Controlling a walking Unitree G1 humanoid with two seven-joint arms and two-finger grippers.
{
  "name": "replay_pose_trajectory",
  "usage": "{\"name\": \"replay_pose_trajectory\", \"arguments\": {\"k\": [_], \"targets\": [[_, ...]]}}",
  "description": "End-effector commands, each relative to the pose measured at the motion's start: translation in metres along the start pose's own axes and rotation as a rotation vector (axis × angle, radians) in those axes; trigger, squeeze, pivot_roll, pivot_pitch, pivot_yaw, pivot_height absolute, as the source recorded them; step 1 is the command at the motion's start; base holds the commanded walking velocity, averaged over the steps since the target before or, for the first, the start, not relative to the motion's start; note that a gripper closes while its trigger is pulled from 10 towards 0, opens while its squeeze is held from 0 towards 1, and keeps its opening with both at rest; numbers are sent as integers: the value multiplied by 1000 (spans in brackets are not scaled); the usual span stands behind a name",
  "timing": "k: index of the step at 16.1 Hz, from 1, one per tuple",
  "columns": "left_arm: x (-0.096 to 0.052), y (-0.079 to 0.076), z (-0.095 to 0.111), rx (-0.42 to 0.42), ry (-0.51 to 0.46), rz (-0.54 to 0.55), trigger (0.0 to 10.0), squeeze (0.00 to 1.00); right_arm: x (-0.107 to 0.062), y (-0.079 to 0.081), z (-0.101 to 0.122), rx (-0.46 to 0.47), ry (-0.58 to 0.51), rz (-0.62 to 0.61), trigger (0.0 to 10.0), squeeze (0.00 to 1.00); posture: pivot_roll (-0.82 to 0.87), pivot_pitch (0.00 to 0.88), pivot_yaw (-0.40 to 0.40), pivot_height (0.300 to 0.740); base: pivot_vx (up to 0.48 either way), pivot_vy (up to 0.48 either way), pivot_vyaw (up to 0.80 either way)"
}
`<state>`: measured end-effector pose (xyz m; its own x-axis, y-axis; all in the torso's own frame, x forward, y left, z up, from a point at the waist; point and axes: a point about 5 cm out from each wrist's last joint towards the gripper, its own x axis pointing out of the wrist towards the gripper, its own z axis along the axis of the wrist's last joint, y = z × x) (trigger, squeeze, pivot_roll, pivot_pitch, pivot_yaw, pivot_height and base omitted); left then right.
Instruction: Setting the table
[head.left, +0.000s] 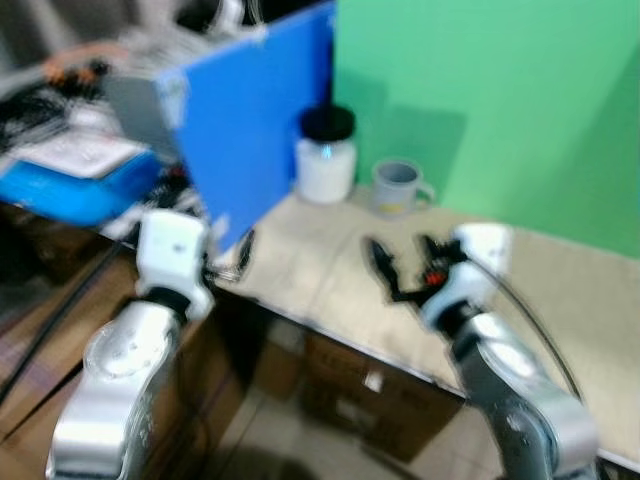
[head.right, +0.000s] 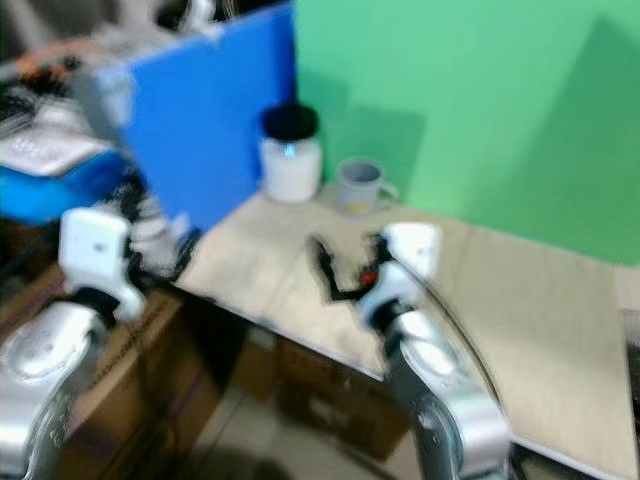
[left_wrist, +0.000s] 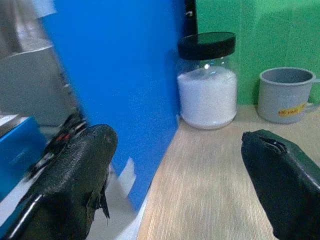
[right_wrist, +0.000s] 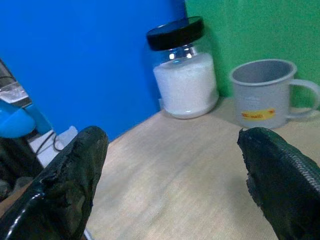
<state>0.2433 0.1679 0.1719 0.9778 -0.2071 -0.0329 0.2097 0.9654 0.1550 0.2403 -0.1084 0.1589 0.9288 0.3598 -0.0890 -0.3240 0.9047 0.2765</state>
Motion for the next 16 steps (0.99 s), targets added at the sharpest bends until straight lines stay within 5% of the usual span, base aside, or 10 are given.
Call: {"name": "replay_pose_trajectory", "arguments": {"k": [1,12,13,16], "targets": [[3,-8,5,-6,-23,-38,10000,0,-2,-9,2,-19,2,-41,10000,0,146,0,47,740,337,0,-800],[2,-15,1,0,5,-103,10000,0,10,-12,7,-47,-13,-16,10000,0,134,0,61,740,227,0,0],[2,-18,-1,12,20,-128,10000,0,19,-10,8,-91,-8,50,10000,1000,131,0,67,740,0,0,0],[3,-27,0,9,19,-217,10000,0,53,-15,7,-215,38,156,10000,1000,125,0,77,740,0,0,0]]}}
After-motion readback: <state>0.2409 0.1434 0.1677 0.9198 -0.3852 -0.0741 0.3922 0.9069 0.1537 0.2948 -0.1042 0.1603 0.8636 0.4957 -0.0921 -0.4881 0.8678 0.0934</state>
